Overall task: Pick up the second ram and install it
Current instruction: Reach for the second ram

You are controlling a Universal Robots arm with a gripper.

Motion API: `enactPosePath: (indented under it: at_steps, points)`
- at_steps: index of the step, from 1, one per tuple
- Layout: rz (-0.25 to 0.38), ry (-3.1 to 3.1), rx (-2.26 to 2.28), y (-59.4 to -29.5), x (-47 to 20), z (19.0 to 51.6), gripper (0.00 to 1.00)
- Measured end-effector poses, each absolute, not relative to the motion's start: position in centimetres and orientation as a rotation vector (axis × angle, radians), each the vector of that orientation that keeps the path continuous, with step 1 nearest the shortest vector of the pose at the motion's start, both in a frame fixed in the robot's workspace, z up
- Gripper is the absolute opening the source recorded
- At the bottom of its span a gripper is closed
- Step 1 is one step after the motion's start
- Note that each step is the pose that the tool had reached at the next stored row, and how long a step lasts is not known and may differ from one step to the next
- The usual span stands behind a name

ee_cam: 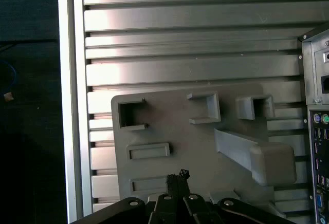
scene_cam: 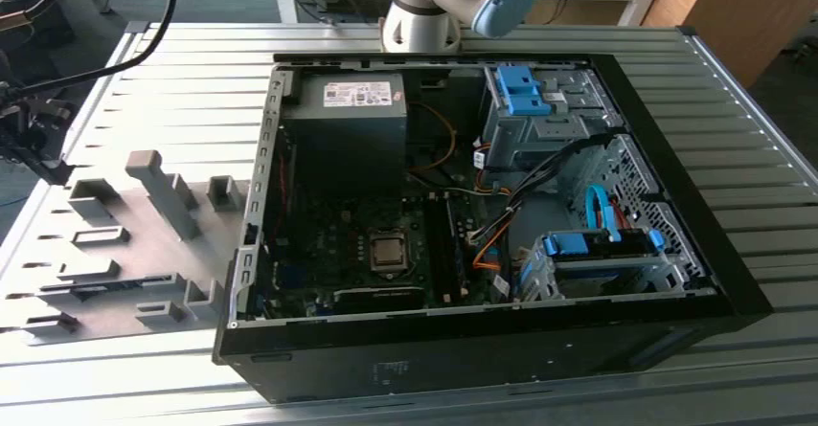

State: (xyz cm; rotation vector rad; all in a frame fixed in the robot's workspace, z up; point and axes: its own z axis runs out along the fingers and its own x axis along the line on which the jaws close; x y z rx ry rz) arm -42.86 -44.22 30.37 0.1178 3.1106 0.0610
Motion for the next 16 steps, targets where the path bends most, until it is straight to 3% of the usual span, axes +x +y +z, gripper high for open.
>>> enactPosePath:
  at_steps: [16]
  points:
    - [0.060,3.111,0.118,-45.4,-42.9,29.7,0.11]
